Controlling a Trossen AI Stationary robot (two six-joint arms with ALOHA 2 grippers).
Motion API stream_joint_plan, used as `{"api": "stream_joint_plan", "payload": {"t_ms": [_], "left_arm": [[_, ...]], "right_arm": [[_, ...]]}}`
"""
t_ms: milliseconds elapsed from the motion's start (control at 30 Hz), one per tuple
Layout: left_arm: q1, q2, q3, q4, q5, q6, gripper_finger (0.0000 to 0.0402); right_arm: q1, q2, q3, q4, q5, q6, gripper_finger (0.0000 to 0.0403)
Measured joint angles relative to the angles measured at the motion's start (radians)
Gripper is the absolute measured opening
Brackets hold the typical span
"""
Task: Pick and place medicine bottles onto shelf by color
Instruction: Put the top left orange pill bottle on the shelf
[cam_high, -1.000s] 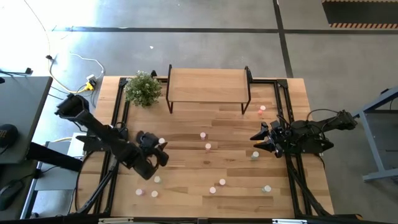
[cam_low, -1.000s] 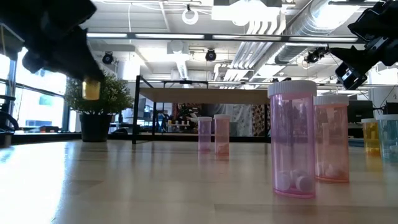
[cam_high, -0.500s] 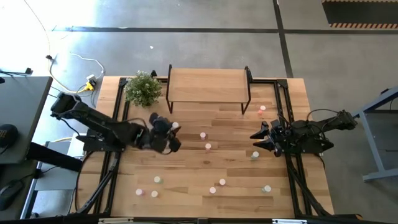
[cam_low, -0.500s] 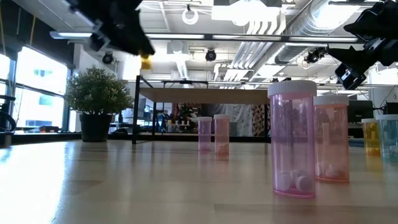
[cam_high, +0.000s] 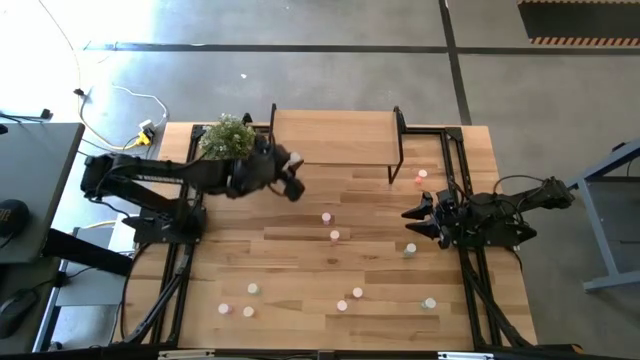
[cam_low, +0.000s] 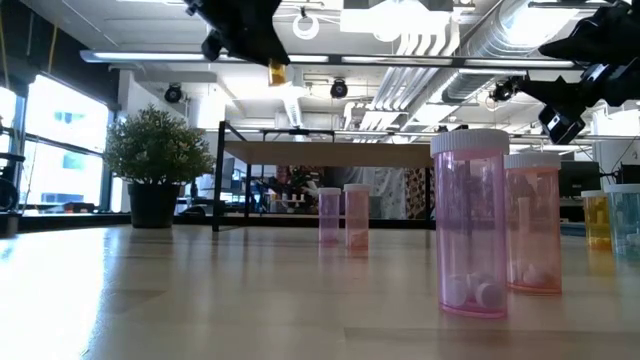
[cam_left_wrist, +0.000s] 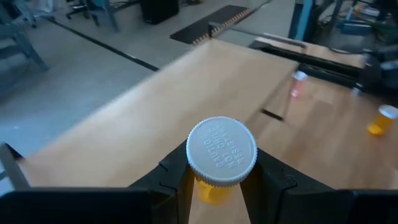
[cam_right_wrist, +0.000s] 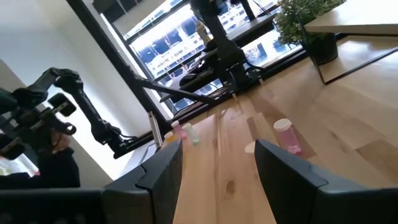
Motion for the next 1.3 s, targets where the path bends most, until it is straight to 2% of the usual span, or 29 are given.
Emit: {"api": "stream_joint_plan", "payload": {"t_ms": [167,433,800,1033,1300], "left_arm": [[0.129,0.000,0.038,0.000,0.054,0.052,0.0099],[0.337,0.001,0.053,0.035,0.208,0.081,0.0099],[0.528,0.002,0.088,0.092,0.394,0.164,0.0099],[0.594,0.077,0.204,0.051,0.494,0.203,0.0099],[0.607,0.196,0.315,-0.049,0.509,0.232,0.0099]], "right_arm": [[0.000,0.000,0.000,0.003,0.005,0.008,0.0193],[-0.001,0.000,0.000,0.013,0.100,0.000,0.0193],[-0.002,0.000,0.000,0.024,0.223,-0.004,0.0193],[-0.002,0.000,0.000,0.026,0.274,-0.016,0.0193],[-0.002,0.000,0.000,0.026,0.282,-0.015,0.0193]]}}
